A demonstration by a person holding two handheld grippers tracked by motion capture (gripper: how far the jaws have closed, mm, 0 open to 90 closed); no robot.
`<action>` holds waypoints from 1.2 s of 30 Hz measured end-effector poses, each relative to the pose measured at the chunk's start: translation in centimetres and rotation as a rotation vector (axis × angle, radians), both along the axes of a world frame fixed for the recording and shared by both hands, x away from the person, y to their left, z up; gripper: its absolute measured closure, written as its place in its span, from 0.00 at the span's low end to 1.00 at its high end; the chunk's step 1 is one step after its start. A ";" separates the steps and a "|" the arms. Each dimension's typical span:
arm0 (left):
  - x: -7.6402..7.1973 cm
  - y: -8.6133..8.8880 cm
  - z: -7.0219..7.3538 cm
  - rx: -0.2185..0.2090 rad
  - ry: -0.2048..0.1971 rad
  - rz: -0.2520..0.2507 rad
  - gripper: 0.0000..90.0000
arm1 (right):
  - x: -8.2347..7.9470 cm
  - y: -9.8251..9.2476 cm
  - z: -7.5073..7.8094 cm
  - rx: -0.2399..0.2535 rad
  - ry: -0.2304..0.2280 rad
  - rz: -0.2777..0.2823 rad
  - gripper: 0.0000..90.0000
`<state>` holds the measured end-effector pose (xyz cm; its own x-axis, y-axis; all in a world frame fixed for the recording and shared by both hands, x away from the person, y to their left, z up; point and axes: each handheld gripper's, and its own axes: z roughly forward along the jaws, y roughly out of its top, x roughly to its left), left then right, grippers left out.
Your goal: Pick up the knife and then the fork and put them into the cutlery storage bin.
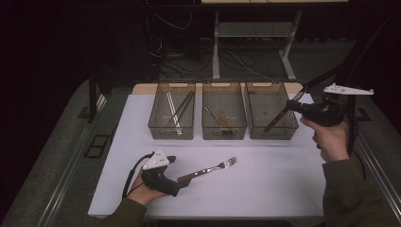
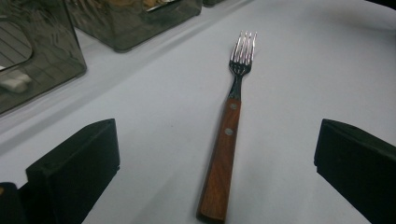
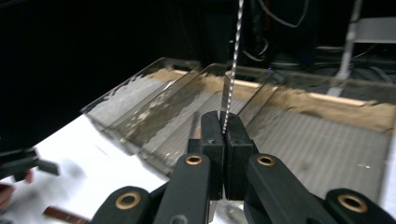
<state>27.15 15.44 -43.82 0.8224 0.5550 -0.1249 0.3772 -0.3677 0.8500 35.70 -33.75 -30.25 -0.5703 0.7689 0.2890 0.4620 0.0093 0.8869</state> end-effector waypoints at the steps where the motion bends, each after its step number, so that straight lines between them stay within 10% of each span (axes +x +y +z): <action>1: 0.0 0.1 0.1 0.002 0.002 0.006 0.00 | 0.2 -0.3 0.2 0.001 -0.004 -0.008 1.00; 15: 0.0 0.0 0.0 0.017 0.000 0.007 0.00 | 4.6 -1.9 1.0 -0.187 0.042 -0.119 1.00; 36: -0.2 -0.4 -0.1 0.038 -0.007 -0.001 0.00 | 7.6 -0.2 -3.1 -0.453 0.231 -0.077 1.00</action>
<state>26.99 15.02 -43.88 0.8240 0.5581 -0.0979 0.3708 -0.4005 0.8379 43.30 -33.95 -33.39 -0.4674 0.8836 0.0286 0.6602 0.3274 0.6760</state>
